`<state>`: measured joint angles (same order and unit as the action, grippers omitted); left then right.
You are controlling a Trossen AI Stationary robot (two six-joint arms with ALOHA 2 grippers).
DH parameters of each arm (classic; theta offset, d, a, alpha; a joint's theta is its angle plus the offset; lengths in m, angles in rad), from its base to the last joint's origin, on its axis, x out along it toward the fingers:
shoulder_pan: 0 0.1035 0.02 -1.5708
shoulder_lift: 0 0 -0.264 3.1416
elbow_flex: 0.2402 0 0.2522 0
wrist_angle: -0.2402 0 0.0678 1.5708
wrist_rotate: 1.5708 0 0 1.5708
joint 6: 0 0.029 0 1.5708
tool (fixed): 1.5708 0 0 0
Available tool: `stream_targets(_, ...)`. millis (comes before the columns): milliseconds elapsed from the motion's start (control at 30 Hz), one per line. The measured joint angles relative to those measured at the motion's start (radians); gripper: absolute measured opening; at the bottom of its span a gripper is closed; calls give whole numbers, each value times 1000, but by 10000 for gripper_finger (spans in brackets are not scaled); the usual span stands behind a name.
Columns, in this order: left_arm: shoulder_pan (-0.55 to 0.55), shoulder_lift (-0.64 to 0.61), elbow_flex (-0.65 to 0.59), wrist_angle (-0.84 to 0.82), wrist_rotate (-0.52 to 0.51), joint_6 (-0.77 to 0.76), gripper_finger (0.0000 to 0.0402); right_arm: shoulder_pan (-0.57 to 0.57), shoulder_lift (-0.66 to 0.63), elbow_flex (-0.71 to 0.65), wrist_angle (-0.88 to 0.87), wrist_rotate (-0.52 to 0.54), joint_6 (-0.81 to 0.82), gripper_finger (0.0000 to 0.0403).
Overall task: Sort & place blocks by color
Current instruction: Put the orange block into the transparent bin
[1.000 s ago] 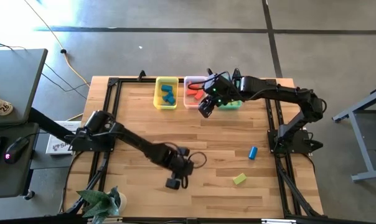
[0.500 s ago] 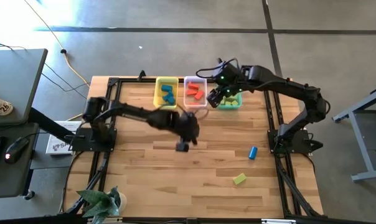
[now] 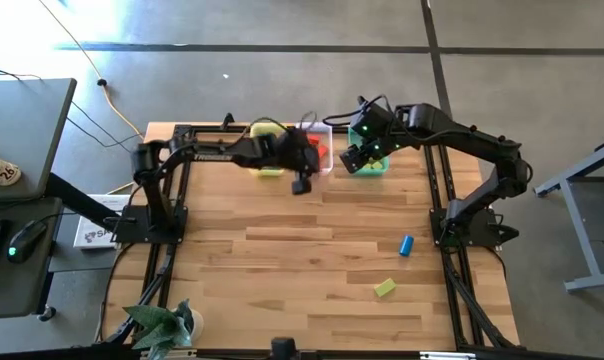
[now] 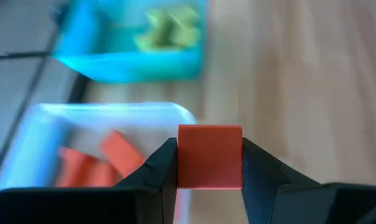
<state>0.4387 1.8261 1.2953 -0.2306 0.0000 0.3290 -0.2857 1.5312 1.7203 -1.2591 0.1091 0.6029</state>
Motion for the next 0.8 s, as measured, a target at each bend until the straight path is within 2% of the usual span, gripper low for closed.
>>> stream_targets(133, 60, -2, 0, 74, 0, -1, 105, 38, 5, 0, -27, 21, 117, 206)
stream_targets(267, 103, 10, 0, 101, 0, -2, 107, 80, 5, 0, -73, 91, 268, 206)
stream_targets(433, 139, 46, 0, 99, 0, -3, 135, 152, 26, 0, -159, 185, 508, 206)
stream_targets(567, 152, 62, 0, 95, -6, -3, 146, 218, 69, 0, -236, 190, 642, 206)
stream_targets(800, 152, 59, 0, 118, -14, -3, 155, 330, 174, 0, -302, 185, 759, 206)
